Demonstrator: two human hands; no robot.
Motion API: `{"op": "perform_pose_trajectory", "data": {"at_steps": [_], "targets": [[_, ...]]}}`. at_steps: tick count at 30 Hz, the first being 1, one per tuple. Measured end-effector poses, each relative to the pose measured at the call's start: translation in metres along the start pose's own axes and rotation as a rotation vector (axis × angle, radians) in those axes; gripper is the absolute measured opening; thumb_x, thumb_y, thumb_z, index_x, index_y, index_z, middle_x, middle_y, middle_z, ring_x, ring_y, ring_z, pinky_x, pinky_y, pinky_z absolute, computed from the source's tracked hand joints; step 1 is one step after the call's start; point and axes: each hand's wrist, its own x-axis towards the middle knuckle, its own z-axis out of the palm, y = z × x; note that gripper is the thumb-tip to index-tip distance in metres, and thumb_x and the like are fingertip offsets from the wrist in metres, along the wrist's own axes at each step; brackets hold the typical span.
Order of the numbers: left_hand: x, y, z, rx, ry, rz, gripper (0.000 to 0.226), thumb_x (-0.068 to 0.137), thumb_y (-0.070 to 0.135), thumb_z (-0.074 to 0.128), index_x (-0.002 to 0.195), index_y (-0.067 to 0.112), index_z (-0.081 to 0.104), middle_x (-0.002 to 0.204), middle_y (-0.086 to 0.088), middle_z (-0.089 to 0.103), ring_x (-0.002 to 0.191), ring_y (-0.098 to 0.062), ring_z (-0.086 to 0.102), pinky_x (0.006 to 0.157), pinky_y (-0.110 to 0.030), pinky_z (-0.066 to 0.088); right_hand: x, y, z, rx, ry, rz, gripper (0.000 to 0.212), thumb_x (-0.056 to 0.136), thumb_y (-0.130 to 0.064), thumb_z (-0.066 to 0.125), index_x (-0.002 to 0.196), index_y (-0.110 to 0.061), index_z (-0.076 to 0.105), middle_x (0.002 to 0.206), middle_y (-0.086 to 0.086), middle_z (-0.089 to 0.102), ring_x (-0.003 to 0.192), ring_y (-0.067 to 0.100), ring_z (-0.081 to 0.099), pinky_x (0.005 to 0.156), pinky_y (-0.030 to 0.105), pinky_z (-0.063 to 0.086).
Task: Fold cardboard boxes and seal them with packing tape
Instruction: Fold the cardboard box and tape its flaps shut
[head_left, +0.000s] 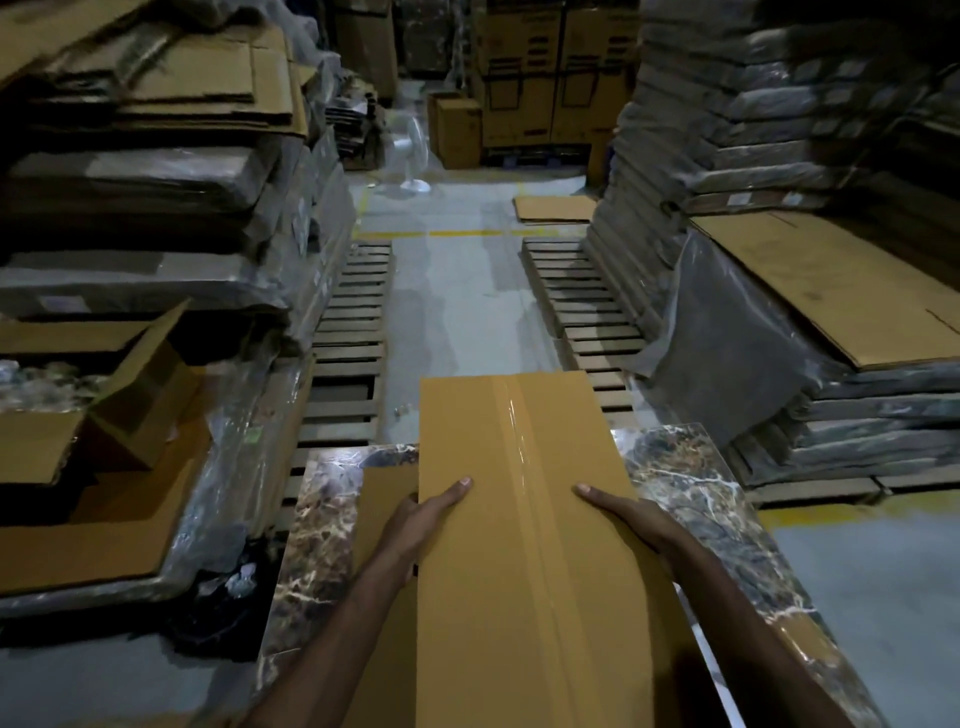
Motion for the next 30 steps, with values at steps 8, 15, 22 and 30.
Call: {"op": "perform_pose_trajectory", "data": {"at_steps": [8,15,22,30], "targets": [[0.002,-0.004,0.002,-0.010,0.034,0.020,0.076,0.055,0.073,0.091,0.113,0.026,0.077,0.102,0.002,0.081,0.093,-0.023,0.078,0.091,-0.048,0.062,0.004,0.001,0.000,0.035,-0.017,0.006,0.067,0.071,-0.052,0.089,0.120,-0.011,0.070,0.099,0.009,0.080,0.089,0.027,0.078,0.074,0.039,0.062],[-0.005,-0.007,0.009,-0.105,0.076,0.007,0.087,0.051,0.071,0.094,0.120,0.023,0.076,0.106,-0.001,0.080,0.096,-0.028,0.078,0.091,-0.051,0.061,0.006,0.004,-0.004,-0.059,-0.015,0.030,0.087,0.056,-0.068,0.094,0.122,-0.018,0.070,0.105,0.007,0.079,0.094,0.027,0.078,0.090,0.048,0.061],[-0.050,-0.012,0.000,-0.300,0.153,-0.052,0.072,0.073,0.068,0.082,0.129,0.025,0.069,0.123,0.000,0.071,0.112,-0.031,0.068,0.088,-0.044,0.058,0.001,-0.059,0.016,-0.469,0.045,-0.140,0.109,0.039,-0.098,0.072,0.124,-0.029,0.072,0.119,-0.003,0.073,0.105,0.021,0.070,0.099,0.043,0.056],[-0.104,-0.049,-0.022,-0.629,0.504,-0.003,0.090,0.067,0.085,0.070,0.138,0.029,0.063,0.133,-0.004,0.070,0.122,-0.032,0.066,0.101,-0.054,0.054,0.001,-0.157,0.123,-1.053,0.138,-0.659,0.094,0.055,-0.106,0.049,0.096,-0.023,0.066,0.092,0.003,0.069,0.090,0.027,0.066,0.077,0.037,0.053]]}}
